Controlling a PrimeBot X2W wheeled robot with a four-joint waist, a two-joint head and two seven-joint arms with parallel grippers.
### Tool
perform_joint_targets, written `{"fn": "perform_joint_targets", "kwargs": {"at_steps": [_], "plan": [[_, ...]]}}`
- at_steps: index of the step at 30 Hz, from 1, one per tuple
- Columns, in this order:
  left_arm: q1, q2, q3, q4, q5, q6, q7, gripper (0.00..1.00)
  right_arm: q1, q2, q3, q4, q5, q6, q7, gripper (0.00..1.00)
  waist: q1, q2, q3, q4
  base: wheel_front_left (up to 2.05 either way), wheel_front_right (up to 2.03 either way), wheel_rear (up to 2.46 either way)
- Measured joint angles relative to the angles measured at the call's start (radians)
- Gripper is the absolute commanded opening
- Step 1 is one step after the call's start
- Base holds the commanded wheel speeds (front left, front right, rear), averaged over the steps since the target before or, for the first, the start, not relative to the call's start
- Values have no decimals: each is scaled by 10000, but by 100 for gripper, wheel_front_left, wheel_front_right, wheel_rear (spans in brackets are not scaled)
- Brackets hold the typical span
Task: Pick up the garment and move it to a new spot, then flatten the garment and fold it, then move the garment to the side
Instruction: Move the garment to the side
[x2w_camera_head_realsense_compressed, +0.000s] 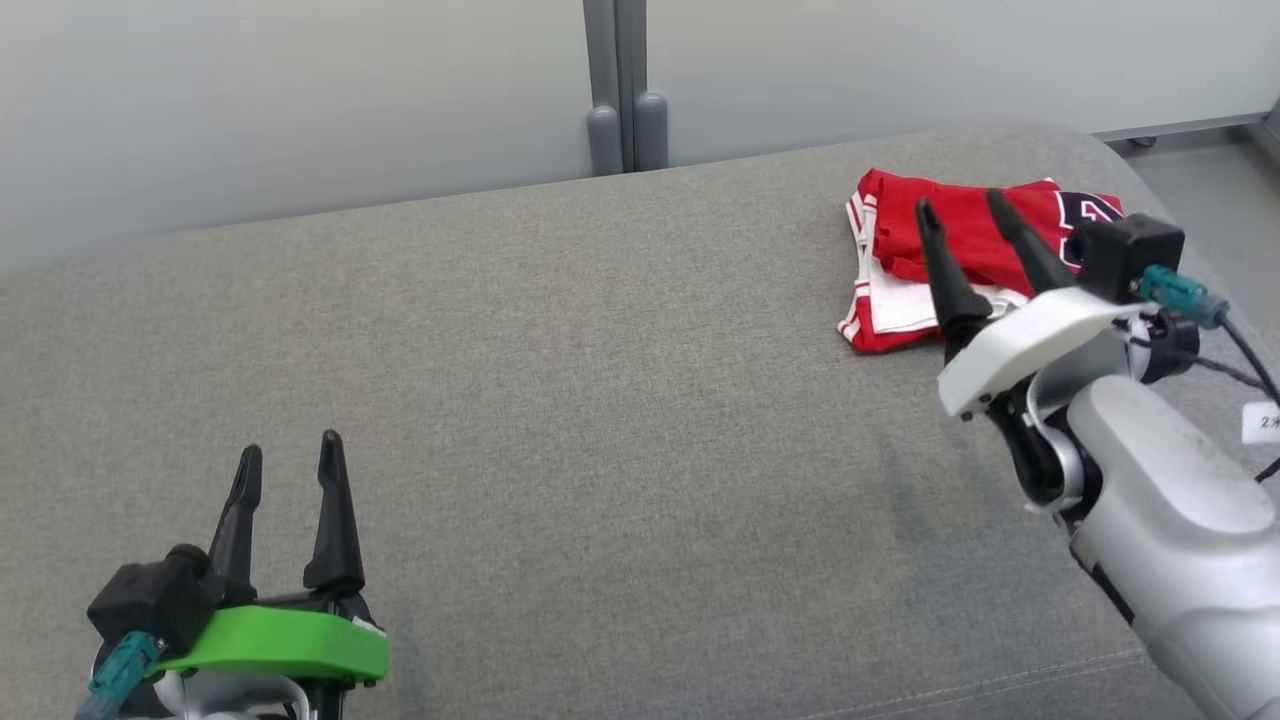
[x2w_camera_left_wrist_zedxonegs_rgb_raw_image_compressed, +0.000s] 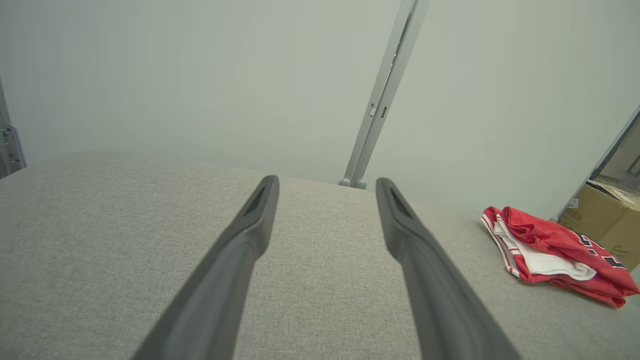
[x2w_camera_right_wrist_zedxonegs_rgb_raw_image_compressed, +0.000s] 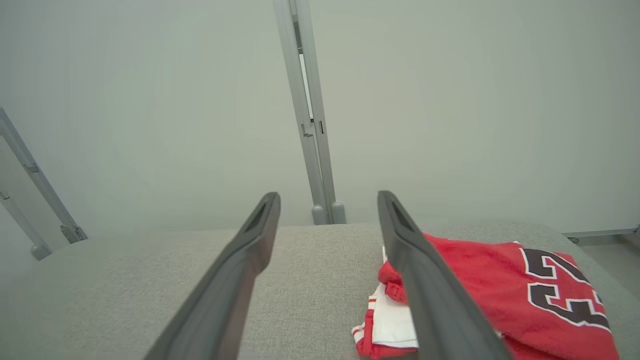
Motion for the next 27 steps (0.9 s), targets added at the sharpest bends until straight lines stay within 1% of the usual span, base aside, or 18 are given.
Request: {"fn": "perform_joint_targets", "kwargs": {"at_steps": [1, 11, 13, 18, 27], "plan": [[55, 0, 21, 31, 46, 0, 0, 100, 198, 71, -46, -130, -73, -46, 0, 100, 0, 0, -18, 28, 0, 0, 0], [536, -13, 395, 207, 537, 92, -90, 100, 1751, 692, -708, -1256, -1243, -56, 0, 100, 0, 0, -32, 94, 0, 0, 0], [548, -17, 464, 217, 625, 92, -90, 100, 2064, 876, -995, -1308, -1473, -56, 0, 100, 0, 0, -16, 110, 0, 0, 0], [647, -94, 593, 224, 901, 94, -119, 100, 2831, 1083, -1559, -1440, -2040, -56, 0, 100, 0, 0, 24, 171, 0, 0, 0], [790, -150, 522, 472, 1172, 94, -176, 100, 3680, 1639, -2067, -1881, -2859, -56, 0, 100, 0, -1, 45, 308, 0, 0, 0]]}}
